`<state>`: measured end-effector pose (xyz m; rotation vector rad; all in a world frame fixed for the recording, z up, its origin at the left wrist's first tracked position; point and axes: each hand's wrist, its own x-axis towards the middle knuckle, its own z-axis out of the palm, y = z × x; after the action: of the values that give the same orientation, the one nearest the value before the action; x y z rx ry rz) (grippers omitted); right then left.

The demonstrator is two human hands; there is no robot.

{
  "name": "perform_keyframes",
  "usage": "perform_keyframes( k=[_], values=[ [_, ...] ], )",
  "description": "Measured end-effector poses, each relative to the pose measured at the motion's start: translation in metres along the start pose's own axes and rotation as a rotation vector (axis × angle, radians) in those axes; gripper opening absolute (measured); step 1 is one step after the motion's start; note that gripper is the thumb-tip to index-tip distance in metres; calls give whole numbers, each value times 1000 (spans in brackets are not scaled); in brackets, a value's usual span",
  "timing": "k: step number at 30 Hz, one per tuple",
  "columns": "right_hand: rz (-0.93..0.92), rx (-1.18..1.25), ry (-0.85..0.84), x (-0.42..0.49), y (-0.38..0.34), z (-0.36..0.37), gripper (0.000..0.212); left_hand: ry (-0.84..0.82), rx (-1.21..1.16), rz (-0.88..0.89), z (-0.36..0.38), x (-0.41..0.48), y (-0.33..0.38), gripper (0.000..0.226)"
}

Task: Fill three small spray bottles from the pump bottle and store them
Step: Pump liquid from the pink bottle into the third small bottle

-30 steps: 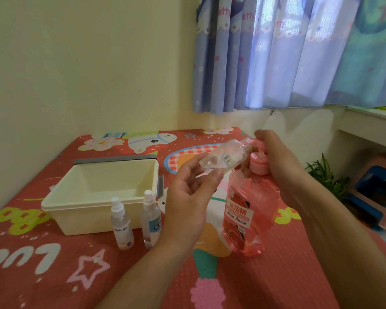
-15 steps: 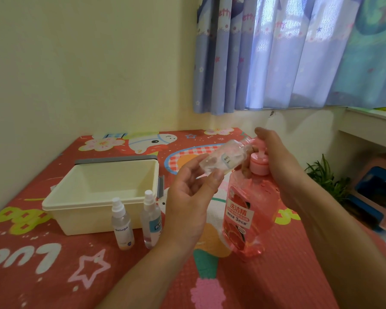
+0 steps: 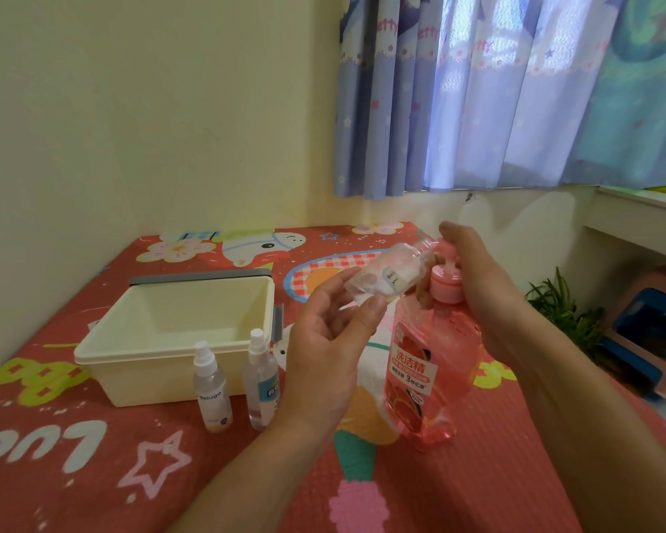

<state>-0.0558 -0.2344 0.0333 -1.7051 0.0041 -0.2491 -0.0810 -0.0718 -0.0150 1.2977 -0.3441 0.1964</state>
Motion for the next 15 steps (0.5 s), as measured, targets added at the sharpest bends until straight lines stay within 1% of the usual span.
perform_keyframes(
  k=[2, 5, 9, 15],
  values=[
    [-1, -19, 2, 1, 0, 0, 57, 4, 1, -1, 0, 0, 0, 48],
    [9, 15, 8, 0, -1, 0, 56, 3, 1, 2, 1, 1, 0, 46],
    [14, 3, -10, -1, -1, 0, 62, -1, -8, -2, 1, 2, 1, 47],
    [23, 3, 7, 0, -2, 1, 56, 13, -3, -4, 1, 2, -1, 45]
  ],
)
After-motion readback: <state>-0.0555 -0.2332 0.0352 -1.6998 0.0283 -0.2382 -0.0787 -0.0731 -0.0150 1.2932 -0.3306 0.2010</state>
